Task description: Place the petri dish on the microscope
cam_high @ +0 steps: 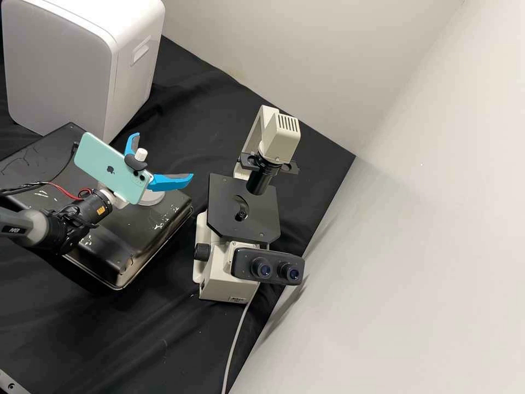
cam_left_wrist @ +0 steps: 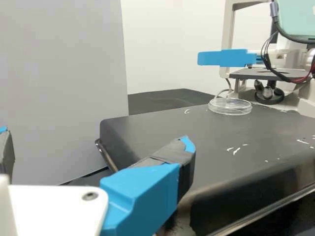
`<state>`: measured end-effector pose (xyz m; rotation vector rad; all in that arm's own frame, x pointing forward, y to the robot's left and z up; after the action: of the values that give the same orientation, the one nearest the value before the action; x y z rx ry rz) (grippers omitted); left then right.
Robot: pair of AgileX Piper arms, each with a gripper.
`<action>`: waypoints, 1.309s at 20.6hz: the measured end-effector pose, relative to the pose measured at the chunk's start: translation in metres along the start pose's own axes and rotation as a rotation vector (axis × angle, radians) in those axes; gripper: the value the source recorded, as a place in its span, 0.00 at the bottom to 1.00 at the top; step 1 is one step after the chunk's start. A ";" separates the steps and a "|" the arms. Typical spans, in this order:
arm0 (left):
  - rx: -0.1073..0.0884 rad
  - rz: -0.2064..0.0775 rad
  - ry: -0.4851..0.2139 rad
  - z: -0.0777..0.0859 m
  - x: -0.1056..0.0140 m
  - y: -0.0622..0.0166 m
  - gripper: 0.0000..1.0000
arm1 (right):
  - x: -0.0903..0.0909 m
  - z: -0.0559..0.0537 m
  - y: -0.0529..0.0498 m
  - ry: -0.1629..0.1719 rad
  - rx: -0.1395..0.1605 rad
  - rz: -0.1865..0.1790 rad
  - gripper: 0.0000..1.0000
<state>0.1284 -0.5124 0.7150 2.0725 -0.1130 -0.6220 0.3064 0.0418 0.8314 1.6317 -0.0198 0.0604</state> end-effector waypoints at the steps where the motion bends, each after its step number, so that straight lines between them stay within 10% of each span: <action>1: 0.000 0.000 -0.002 0.000 0.000 -0.0001 1.00 | 0.000 0.000 0.000 0.000 0.000 0.000 1.00; 27: 0.003 -0.007 -0.004 0.001 0.000 -0.0014 1.00 | -0.042 0.021 -0.026 0.002 0.003 -0.010 1.00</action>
<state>0.1279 -0.5124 0.7135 2.0756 -0.1088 -0.6305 0.2660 0.0210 0.8019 1.6347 -0.0096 0.0544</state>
